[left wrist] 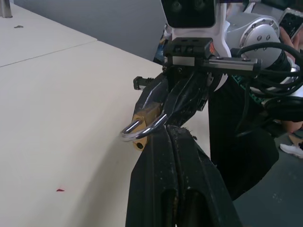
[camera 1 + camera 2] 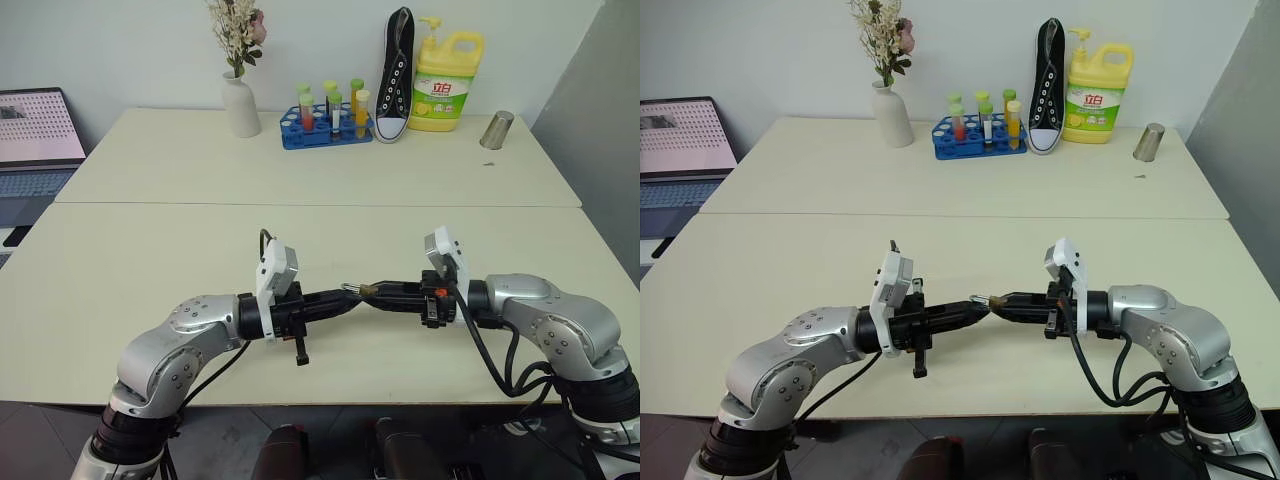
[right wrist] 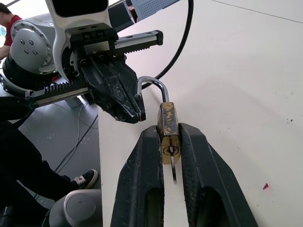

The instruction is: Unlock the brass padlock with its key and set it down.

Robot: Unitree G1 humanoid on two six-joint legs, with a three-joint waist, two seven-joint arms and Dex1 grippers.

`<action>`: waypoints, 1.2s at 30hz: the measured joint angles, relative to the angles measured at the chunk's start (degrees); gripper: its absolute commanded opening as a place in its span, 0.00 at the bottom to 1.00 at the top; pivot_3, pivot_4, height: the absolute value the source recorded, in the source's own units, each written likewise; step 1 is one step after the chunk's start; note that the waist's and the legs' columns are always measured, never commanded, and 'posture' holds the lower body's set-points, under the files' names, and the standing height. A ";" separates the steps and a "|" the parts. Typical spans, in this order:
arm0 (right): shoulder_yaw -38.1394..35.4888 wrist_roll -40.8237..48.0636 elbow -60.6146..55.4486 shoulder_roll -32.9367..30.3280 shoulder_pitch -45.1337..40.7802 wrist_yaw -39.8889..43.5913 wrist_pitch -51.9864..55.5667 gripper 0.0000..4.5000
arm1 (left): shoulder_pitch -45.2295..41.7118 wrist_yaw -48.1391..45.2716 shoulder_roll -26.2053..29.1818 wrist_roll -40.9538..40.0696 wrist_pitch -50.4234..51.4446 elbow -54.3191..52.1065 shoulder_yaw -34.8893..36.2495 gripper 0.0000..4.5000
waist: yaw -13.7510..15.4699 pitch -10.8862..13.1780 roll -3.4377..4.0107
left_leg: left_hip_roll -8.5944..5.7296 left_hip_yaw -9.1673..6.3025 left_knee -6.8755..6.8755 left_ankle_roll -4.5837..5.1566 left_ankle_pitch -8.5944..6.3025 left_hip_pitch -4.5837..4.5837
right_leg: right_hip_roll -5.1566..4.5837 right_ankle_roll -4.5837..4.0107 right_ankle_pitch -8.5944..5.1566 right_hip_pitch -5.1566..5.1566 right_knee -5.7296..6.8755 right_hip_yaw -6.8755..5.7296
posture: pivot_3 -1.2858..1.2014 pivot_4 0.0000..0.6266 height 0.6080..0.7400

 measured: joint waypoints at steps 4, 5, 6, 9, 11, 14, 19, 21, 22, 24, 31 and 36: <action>0.01 -0.01 0.00 0.00 -0.01 0.10 0.00 0.03 | -0.44 1.13 0.00 -0.91 0.46 0.00 1.18 0.00 | 0.00 0.00 0.00 | -0.01 0.00 -0.01 0.00 0.00 0.00 | 0.00 0.00 0.00 0.00 0.00 0.00 | 0.52 0.24 1.00; 0.02 -0.02 0.00 0.00 -0.01 0.11 0.00 0.03 | -0.44 1.35 0.00 -0.91 0.46 0.00 1.19 0.00 | 0.00 0.00 0.00 | -0.01 0.00 0.00 0.00 0.00 0.00 | 0.00 0.00 0.00 0.00 0.00 0.01 | 0.52 0.24 1.00; 0.02 -0.02 0.00 0.00 -0.01 0.12 0.00 0.03 | -0.44 1.55 0.00 -0.91 0.46 0.01 1.19 0.00 | 0.00 0.00 0.00 | -0.01 0.01 -0.01 0.00 0.00 0.00 | 0.00 0.00 0.00 0.00 0.00 0.01 | 0.52 0.24 1.00; 0.02 -0.02 0.00 0.00 -0.01 0.13 0.00 0.03 | -0.44 1.82 0.00 -0.91 0.46 0.01 1.19 0.00 | 0.01 0.00 0.00 | -0.01 0.00 -0.01 0.00 0.00 0.00 | 0.00 0.00 0.00 0.00 0.00 0.01 | 0.52 0.24 1.00; 0.02 -0.02 0.00 0.00 -0.01 0.14 0.00 0.03 | -0.44 1.79 0.01 -0.91 0.46 0.01 1.19 0.00 | 0.01 0.00 0.00 | -0.01 0.01 0.00 0.00 0.00 0.00 | 0.00 0.00 0.00 0.00 0.00 0.01 | 0.52 0.24 1.00; 0.02 -0.03 0.00 0.00 -0.01 0.13 0.00 0.03 | -0.43 1.64 0.20 -0.91 0.45 0.00 1.18 0.00 | 0.00 0.00 0.00 | -0.01 0.01 0.00 0.00 0.00 0.00 | 0.00 0.00 0.00 0.00 0.00 0.01 | 0.52 0.24 1.00; 0.02 -0.05 0.05 0.00 -0.05 0.12 0.00 0.03 | -0.24 -0.87 2.64 0.10 -0.22 -0.88 0.65 0.00 | -0.01 0.02 0.02 | -0.01 0.01 -0.01 0.00 0.00 0.00 | 0.00 -0.01 0.00 -0.01 0.00 0.01 | 0.52 0.24 1.00; 0.03 -0.09 0.31 0.01 -0.15 0.02 0.00 0.03 | 0.80 -2.76 4.88 4.66 -4.76 -2.39 -0.78 0.00 | -0.01 0.02 0.03 | -0.01 0.03 -0.02 0.00 0.00 0.01 | 0.00 -0.01 -0.01 -0.01 -0.01 0.03 | 0.52 0.24 1.00; 0.03 -0.13 0.44 0.01 -0.21 -0.01 0.01 0.03 | 1.68 -3.96 5.92 7.67 -8.18 -2.82 -1.58 0.00 | -0.02 0.03 0.04 | -0.01 0.05 -0.04 -0.01 0.00 0.01 | 0.00 -0.03 -0.02 -0.01 -0.02 0.04 | 0.52 0.24 1.00; 0.01 -0.18 0.72 -0.06 -0.32 -0.03 0.05 0.03 | 3.48 -6.28 8.19 13.57 -14.86 -2.96 -3.31 0.00 | 0.01 0.03 0.04 | 0.00 0.03 -0.04 -0.01 0.00 0.01 | 0.00 -0.06 -0.03 -0.02 -0.03 0.03 | 0.52 0.24 1.00; 0.05 3.00 3.13 -2.07 -2.40 -1.20 11.53 0.03 | 7.03 -8.07 9.02 31.14 -41.33 5.70 -4.90 0.28 | 0.08 0.05 0.07 | 0.01 0.03 -0.04 0.00 0.00 0.00 | -0.28 -0.11 -0.05 -0.02 -0.02 0.00 | 0.52 0.24 1.00; 1.35 3.95 6.65 -0.29 -3.63 -3.86 18.38 0.03 | 7.46 -8.46 8.91 33.86 -49.71 10.76 -4.80 0.63 | 0.05 0.06 0.07 | 0.02 0.06 -0.07 0.00 -0.01 -0.03 | -0.28 -0.11 -0.06 -0.06 -0.03 0.01 | 0.52 0.24 1.00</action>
